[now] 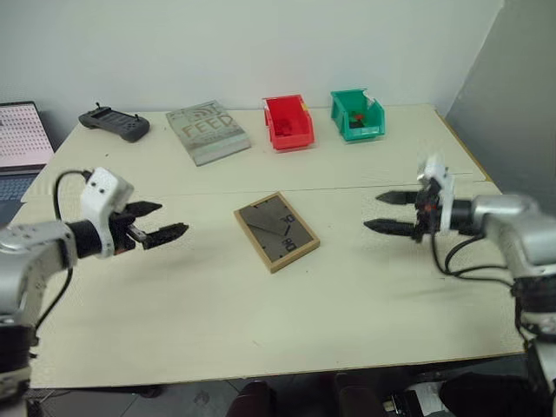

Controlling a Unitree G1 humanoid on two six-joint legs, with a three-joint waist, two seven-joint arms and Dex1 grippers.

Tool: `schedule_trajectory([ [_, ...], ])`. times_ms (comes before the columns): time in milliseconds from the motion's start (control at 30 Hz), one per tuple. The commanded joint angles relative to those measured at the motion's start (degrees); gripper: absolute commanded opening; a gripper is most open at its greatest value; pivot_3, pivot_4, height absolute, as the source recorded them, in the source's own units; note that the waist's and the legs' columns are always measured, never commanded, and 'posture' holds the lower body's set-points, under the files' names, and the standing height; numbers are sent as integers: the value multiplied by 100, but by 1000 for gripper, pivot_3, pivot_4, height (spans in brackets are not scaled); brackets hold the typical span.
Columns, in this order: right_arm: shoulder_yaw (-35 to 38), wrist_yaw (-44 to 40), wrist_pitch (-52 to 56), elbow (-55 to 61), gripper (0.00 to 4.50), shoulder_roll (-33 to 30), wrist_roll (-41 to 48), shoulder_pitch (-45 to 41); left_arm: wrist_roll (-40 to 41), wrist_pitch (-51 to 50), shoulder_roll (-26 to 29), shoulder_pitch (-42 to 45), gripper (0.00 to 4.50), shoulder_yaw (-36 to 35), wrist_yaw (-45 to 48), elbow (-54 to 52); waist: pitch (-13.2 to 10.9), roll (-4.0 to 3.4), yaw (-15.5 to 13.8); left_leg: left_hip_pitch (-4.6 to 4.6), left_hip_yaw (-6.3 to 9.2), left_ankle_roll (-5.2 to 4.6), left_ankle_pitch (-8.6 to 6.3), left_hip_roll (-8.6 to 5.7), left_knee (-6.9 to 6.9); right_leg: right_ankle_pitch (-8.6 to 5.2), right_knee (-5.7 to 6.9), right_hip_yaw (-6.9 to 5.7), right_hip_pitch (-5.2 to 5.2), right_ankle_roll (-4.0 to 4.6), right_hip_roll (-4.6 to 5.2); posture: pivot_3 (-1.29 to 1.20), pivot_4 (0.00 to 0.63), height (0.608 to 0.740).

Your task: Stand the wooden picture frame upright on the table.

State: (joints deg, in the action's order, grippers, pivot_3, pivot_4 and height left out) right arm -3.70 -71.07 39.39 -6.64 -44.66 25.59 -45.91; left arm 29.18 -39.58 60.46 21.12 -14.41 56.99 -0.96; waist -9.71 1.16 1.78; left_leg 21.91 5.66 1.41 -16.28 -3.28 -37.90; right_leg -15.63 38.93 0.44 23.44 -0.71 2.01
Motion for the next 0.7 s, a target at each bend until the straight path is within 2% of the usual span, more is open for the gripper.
schedule_trajectory([
  [33,-205,-354,-228,-459,4464,29,-162,-408,-162,288,227,233,4500,180,378,118,0,0,-2,0,0,0,0,0,1,0,-2,0,0,0,0,0,150,740],
  [400,-444,-711,-1033,-1399,4464,145,-705,-729,-388,588,199,452,4500,282,554,399,-1,1,-9,26,-7,8,4,-4,-4,0,6,8,30,1,4,0,150,740],
  [433,-431,-661,-1142,-1530,4488,194,-769,-753,-417,658,169,489,4328,257,531,483,-1,1,-2,26,-8,8,4,-4,-4,0,7,8,30,1,4,0,150,740],
  [567,-478,-609,-1454,-2043,3786,360,-1021,-962,-408,758,164,567,3644,219,629,708,-1,0,5,26,-10,7,4,-3,-3,0,10,9,33,1,3,0,150,740],
  [700,-601,-238,-2078,-2804,2536,745,-1472,-1256,-577,967,-100,711,2511,364,376,902,-1,1,5,34,-14,13,7,-4,-4,0,8,14,39,1,3,0,150,740],
])
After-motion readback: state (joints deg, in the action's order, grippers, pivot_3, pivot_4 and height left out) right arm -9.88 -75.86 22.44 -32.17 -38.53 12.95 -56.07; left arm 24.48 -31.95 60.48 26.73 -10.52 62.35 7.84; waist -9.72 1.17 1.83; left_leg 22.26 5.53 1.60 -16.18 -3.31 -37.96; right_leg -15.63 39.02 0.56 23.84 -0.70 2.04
